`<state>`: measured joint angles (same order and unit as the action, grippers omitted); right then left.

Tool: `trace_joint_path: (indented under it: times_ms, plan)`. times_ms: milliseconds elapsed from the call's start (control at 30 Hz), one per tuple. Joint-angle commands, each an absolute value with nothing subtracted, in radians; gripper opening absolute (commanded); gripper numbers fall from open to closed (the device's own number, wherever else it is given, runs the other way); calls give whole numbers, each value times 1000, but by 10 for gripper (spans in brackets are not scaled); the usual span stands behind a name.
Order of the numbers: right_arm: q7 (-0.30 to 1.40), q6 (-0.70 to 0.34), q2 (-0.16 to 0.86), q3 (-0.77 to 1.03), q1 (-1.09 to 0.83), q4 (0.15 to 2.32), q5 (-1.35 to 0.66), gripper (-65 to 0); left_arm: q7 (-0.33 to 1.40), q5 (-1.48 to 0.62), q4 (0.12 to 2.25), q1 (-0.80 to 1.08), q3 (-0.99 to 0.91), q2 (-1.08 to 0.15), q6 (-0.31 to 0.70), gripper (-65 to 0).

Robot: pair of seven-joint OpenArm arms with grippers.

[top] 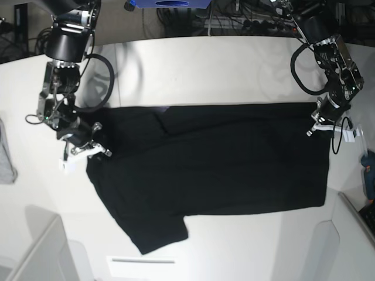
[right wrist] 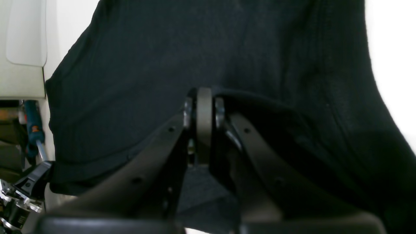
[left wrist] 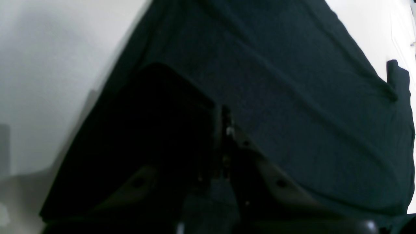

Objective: Fold the T-shirt properly
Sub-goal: 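Pull the held shoulders apart and drag the shirt toward the robot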

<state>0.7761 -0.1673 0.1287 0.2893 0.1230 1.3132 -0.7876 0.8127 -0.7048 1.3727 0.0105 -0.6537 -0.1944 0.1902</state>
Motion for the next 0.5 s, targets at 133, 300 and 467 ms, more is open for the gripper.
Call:
trace_joint_path:
  times_ms: [133,300,467]
  plan:
    - [762,-174,139,291,145,1326,-806,-650,796,-717,1389,-5,-657,-213,199,-650]
    - [762,-174,139,291,140,1326,-806,-650,796,-717,1389,-5,-657,-213,199,-568]
    - [760,-174,136,298,140,1328,-809,-485,792,-723,1391,-7,-667,-213,199,-337]
